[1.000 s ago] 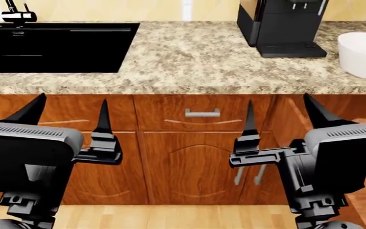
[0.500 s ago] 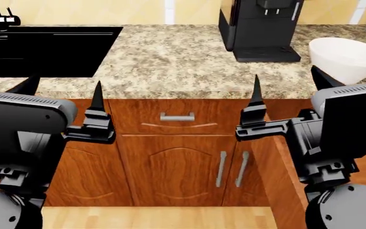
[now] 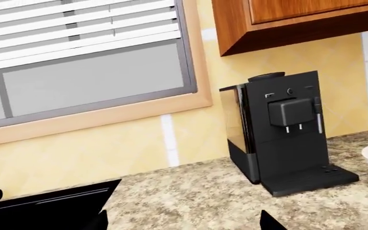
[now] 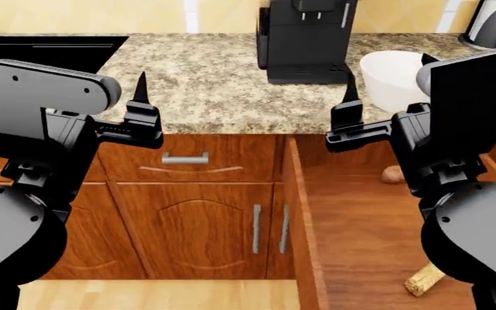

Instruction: Place the bar in the bowl and close the drawer.

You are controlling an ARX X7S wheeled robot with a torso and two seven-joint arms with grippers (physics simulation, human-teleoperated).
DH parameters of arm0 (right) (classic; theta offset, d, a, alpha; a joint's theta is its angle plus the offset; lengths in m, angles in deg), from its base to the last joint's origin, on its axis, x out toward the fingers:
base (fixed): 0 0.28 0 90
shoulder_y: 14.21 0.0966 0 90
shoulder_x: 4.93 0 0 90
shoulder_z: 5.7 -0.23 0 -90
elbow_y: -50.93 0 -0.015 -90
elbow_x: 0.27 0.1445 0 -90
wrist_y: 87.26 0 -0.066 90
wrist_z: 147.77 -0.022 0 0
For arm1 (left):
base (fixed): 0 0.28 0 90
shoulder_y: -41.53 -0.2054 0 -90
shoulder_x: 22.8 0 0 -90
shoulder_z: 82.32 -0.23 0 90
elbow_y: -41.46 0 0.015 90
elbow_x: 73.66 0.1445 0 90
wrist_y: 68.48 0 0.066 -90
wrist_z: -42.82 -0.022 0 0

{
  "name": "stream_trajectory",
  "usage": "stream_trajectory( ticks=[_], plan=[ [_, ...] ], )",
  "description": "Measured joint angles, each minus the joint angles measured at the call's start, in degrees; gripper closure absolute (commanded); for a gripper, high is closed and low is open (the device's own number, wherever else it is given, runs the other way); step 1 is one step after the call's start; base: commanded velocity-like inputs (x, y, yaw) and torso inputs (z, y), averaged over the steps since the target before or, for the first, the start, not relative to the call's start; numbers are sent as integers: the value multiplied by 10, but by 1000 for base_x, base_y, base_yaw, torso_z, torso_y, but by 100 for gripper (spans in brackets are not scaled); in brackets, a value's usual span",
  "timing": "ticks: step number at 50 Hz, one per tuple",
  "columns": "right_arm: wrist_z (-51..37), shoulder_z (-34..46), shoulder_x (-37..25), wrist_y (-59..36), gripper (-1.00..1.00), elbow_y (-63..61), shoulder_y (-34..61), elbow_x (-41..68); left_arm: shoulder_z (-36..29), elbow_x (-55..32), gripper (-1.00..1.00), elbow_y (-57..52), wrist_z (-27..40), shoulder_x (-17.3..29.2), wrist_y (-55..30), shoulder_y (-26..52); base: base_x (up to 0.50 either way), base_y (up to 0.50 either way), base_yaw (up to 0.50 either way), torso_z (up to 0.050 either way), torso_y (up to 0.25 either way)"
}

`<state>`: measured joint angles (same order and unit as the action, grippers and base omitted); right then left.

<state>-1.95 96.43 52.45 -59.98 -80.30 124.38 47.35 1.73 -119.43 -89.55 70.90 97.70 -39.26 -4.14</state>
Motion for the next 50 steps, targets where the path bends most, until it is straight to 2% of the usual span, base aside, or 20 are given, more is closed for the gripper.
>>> stream_trajectory(
  ticks=[24,35,50],
  plan=[
    [12,26,9,-5,-100,28,38,1,-28,25,-100,34,-11,0,26,14,0,-368,0,50,0],
    [16,34,11,-3,-100,36,46,-1,-7,4,-100,19,-5,12,16,5,0,-350,0,50,0],
    [59,76,29,17,-100,122,118,-33,-21,5,-100,70,-22,7,9,67,0,-351,0,49,0]
  ],
)
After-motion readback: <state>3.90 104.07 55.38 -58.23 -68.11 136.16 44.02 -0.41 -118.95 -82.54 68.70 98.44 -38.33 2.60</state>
